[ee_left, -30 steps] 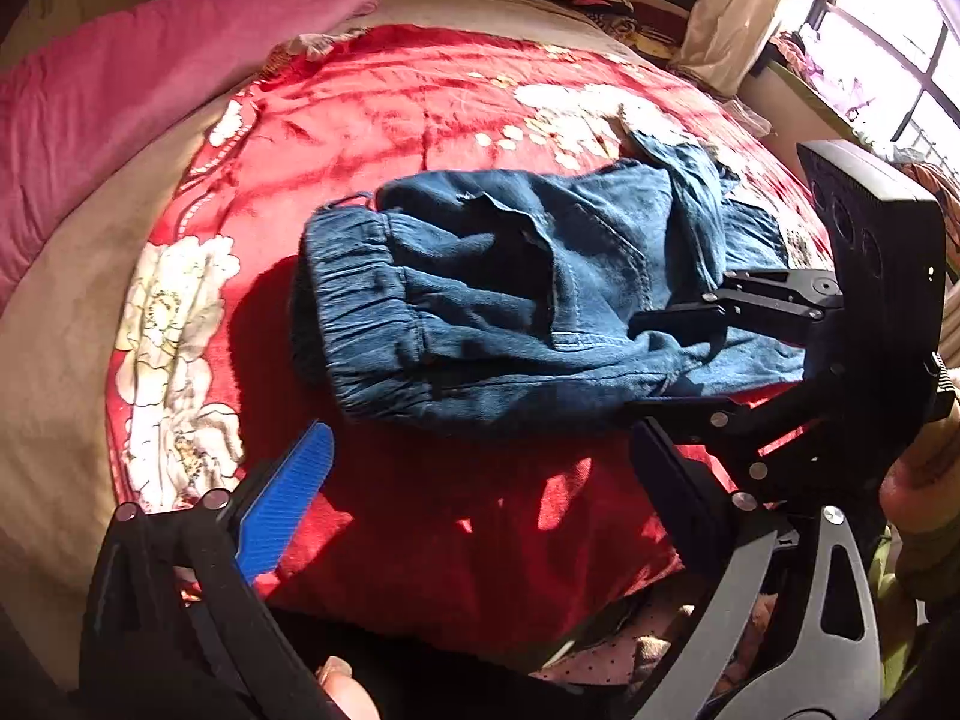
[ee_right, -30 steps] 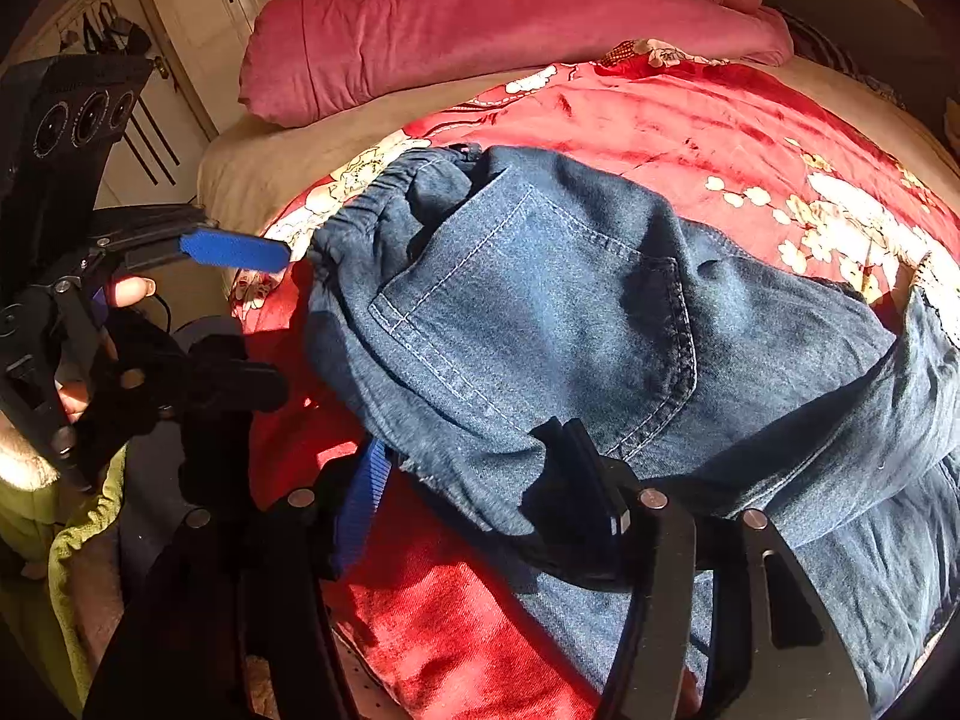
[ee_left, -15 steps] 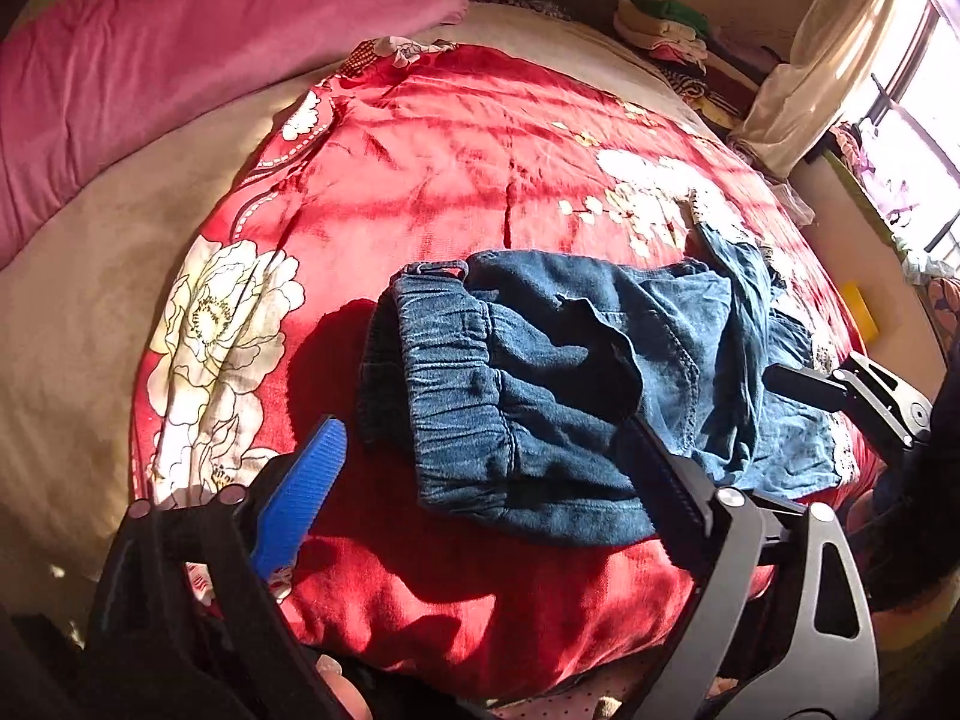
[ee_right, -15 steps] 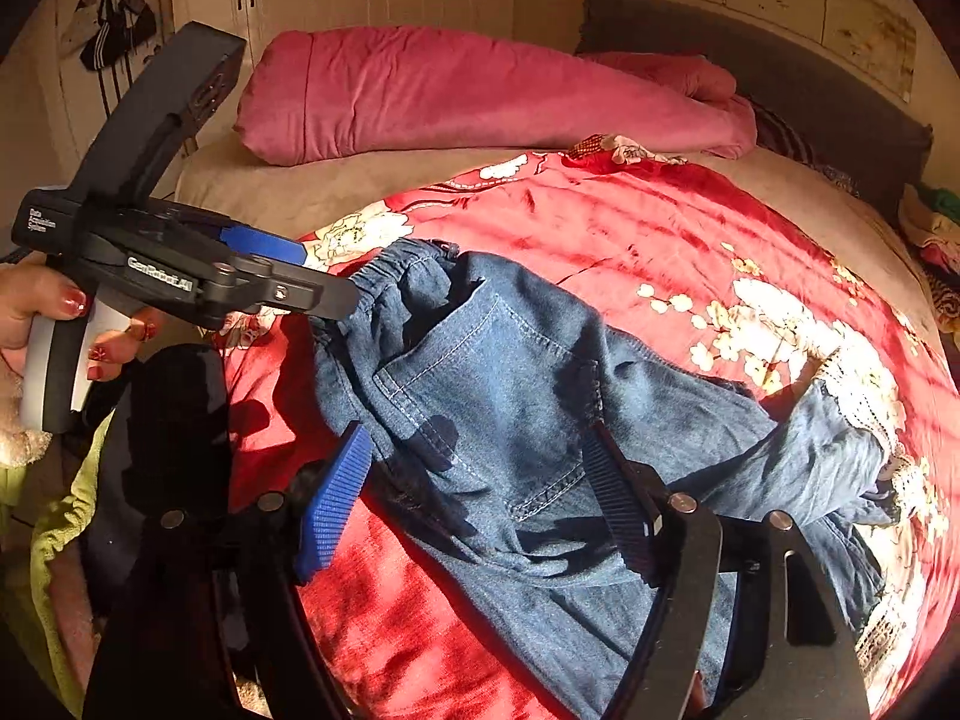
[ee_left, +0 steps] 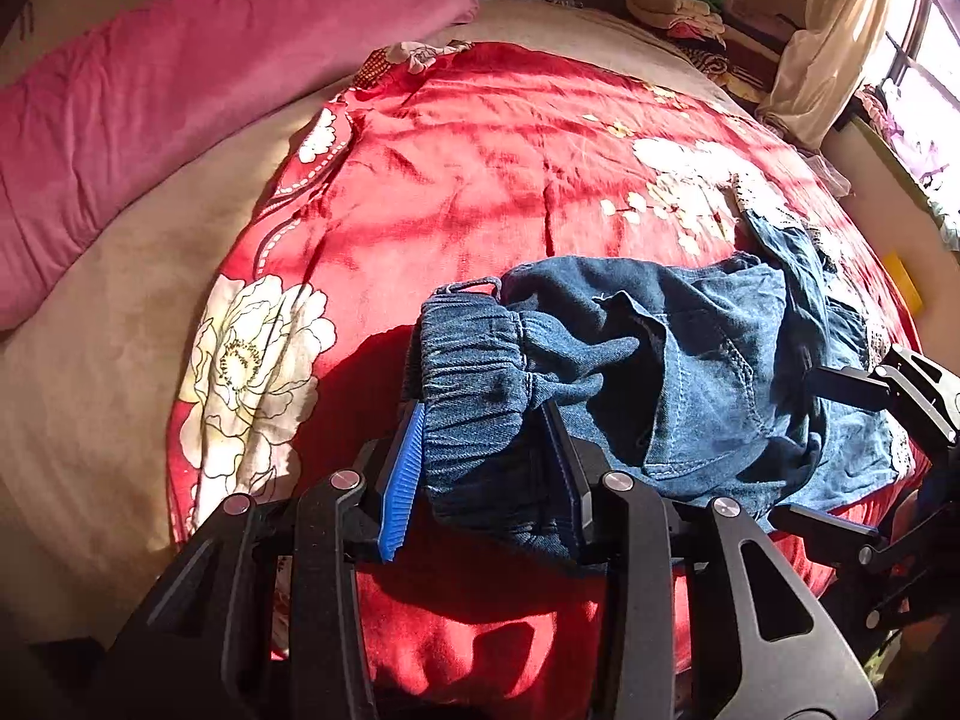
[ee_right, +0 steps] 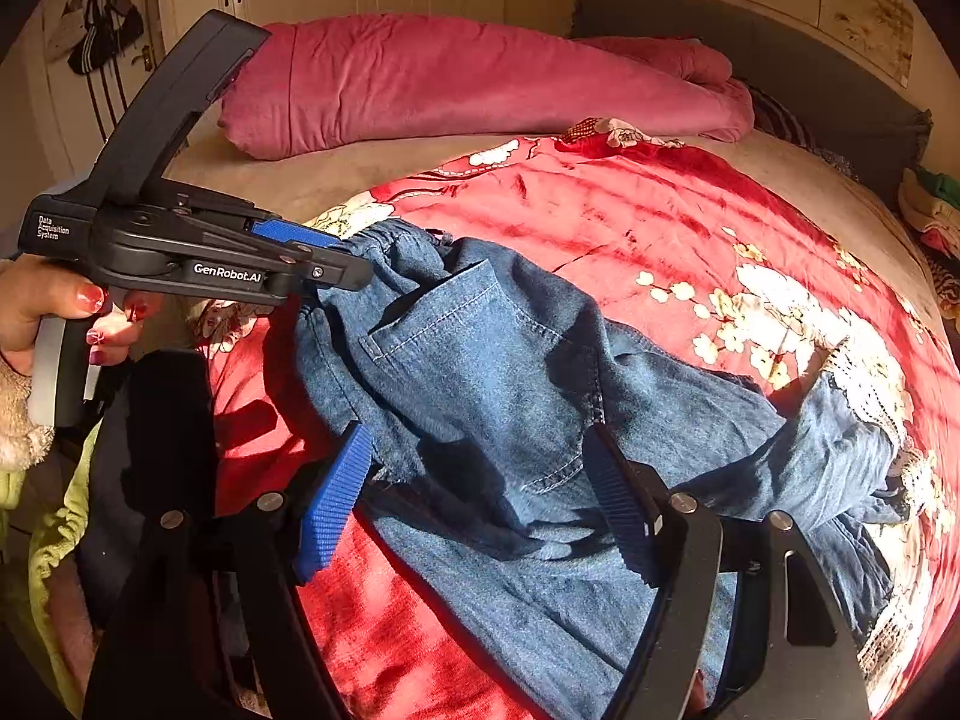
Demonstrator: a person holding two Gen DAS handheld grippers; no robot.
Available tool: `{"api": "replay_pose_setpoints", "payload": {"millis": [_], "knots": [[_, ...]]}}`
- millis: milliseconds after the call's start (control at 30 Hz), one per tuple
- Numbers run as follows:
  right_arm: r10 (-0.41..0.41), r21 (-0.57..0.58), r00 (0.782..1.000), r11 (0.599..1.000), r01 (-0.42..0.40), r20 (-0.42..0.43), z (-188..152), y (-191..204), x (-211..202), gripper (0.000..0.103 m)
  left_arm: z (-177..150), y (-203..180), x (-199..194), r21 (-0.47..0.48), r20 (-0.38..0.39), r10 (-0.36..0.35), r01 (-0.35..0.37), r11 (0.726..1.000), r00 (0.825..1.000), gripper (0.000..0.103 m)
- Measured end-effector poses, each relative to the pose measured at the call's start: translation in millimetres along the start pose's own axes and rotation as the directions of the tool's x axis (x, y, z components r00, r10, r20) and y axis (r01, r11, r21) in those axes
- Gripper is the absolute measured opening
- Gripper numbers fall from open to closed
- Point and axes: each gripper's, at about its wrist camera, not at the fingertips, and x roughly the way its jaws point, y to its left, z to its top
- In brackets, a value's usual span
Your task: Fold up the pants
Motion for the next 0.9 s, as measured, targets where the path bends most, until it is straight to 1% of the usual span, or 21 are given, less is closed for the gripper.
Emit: {"api": "replay_pose_setpoints", "payload": {"millis": [100, 200, 267, 300, 367, 433, 533, 600, 633, 733, 767, 800, 900], "knots": [[0.017, 0.000, 0.999, 1.000, -0.017, -0.026, -0.8, 2.2, 11.1, 0.072, -7.0, 2.7, 10.0, 0.004, -0.023, 0.012, -0.012, 1.000, 1.000, 0.030], [0.056, 0.039, 0.994, 0.998, -0.053, -0.098, -8.1, -0.9, 31.7, 0.070, -14.1, -0.1, 18.9, 0.021, -0.039, 0.022, -0.021, 1.000, 0.999, 0.031], [0.087, 0.076, 0.985, 0.994, -0.077, -0.147, -16.9, -4.2, 47.0, 0.070, -16.4, -1.2, 21.6, 0.028, -0.033, 0.032, -0.032, 0.999, 0.999, 0.034], [0.093, 0.081, 0.983, 0.993, -0.081, -0.160, -21.1, -4.0, 53.1, 0.071, -17.1, -1.2, 23.4, 0.028, -0.035, 0.033, -0.032, 0.999, 0.999, 0.038], [0.088, 0.078, 0.983, 0.994, -0.076, -0.162, -27.1, -3.0, 60.3, 0.071, -18.7, -0.2, 26.4, 0.024, -0.036, 0.042, -0.041, 0.999, 0.998, 0.046], [0.087, 0.076, 0.984, 0.994, -0.075, -0.157, -27.9, -0.9, 60.4, 0.072, -19.3, 1.6, 27.6, 0.013, -0.036, 0.040, -0.040, 0.999, 0.999, 0.049], [0.143, 0.111, 0.981, 0.985, -0.129, -0.128, -24.9, -7.1, 43.9, 0.072, -17.0, 7.4, 18.5, -0.023, -0.025, 0.026, -0.026, 0.999, 0.999, 0.055], [0.171, 0.143, 0.983, 0.977, -0.160, -0.073, -23.0, -18.1, 20.2, 0.072, -15.6, 10.6, 4.8, -0.035, -0.004, 0.019, -0.019, 0.999, 1.000, 0.062], [0.167, 0.150, 0.985, 0.976, -0.158, -0.047, -21.7, -25.0, 7.7, 0.072, -14.7, 11.4, -2.8, -0.038, 0.011, 0.015, -0.014, 0.999, 1.000, 0.064], [0.117, 0.185, 0.993, 0.976, -0.118, 0.015, -18.0, -54.1, -26.3, 0.072, -8.3, 13.1, -27.0, -0.053, 0.063, 0.025, -0.021, 0.998, 0.998, 0.076], [0.092, 0.202, 0.995, 0.975, -0.095, 0.027, -17.5, -66.0, -35.7, 0.073, -5.3, 12.1, -34.5, -0.056, 0.084, 0.024, -0.019, 0.998, 0.996, 0.082], [0.060, 0.217, 0.998, 0.974, -0.065, 0.033, -17.3, -77.9, -43.9, 0.076, -1.3, 10.1, -41.9, -0.057, 0.106, 0.022, -0.016, 0.998, 0.994, 0.086], [-0.041, 0.271, 0.999, 0.962, 0.032, 0.029, -15.0, -119.1, -59.7, 0.076, 13.8, -6.8, -54.8, -0.038, 0.154, -0.016, 0.022, 0.999, 0.988, 0.091]]}}
